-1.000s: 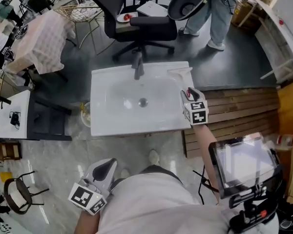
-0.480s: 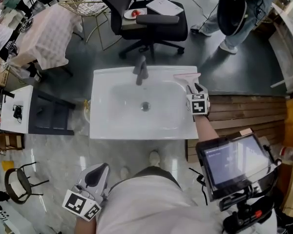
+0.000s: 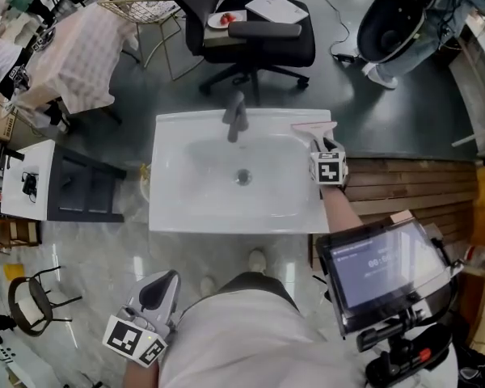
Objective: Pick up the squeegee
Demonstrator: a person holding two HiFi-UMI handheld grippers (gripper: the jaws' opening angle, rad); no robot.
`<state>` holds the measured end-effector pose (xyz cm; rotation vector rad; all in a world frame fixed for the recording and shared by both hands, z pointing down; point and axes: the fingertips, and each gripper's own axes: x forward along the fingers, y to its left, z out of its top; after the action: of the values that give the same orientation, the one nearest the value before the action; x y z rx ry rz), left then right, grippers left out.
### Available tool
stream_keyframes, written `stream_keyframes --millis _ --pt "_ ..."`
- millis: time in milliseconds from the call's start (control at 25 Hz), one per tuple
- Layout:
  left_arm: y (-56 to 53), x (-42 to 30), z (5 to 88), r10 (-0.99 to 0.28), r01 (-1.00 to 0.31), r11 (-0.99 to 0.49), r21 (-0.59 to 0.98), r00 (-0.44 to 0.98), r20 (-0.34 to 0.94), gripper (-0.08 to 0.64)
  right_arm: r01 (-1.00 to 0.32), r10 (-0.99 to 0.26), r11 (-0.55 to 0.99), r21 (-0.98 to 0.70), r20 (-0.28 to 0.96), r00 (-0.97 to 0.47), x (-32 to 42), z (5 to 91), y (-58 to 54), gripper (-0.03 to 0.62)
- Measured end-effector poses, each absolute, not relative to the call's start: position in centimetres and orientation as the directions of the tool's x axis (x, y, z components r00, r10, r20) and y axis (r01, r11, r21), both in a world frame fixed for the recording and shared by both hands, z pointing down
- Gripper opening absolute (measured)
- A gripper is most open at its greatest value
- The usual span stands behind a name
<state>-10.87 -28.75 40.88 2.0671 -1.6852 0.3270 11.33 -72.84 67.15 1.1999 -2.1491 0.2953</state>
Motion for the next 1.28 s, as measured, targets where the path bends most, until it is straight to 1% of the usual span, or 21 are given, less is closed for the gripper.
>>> stream_keyframes --millis 160,320,520,680,1280 --pt "-28.7 -11.2 41.6 -0.860 -0.975 -0.144 0.172 0.209 0.466 0.008 -0.852 -0.686 0.516 0.086 0.638 -0.351 11.9 67.7 -73.3 0.103" --pt "-28.5 -11.7 42.4 -0.864 -0.973 -0.148 0.180 0.215 0.455 0.008 -0.861 -0.702 0.500 0.089 0.625 -0.343 12.0 67.9 -73.1 0.100" --pt "-28.4 -12.0 41.8 -0.870 -0.963 -0.183 0.197 0.252 0.425 0.008 -0.857 -0.713 0.506 0.098 0.607 -0.352 12.3 65.9 -71.5 0.100" --pt "-26.8 -12.8 42.0 -0.869 -0.956 -0.208 0.205 0.277 0.410 0.008 -0.852 -0.715 0.517 0.080 0.589 -0.378 11.1 64.5 -68.5 0.100" --pt "-22.6 -14.4 41.6 -0.826 -0.894 -0.377 0.243 0.443 0.348 0.008 -0.873 -0.770 0.482 0.075 0.512 -0.381 11.8 55.1 -55.5 0.100"
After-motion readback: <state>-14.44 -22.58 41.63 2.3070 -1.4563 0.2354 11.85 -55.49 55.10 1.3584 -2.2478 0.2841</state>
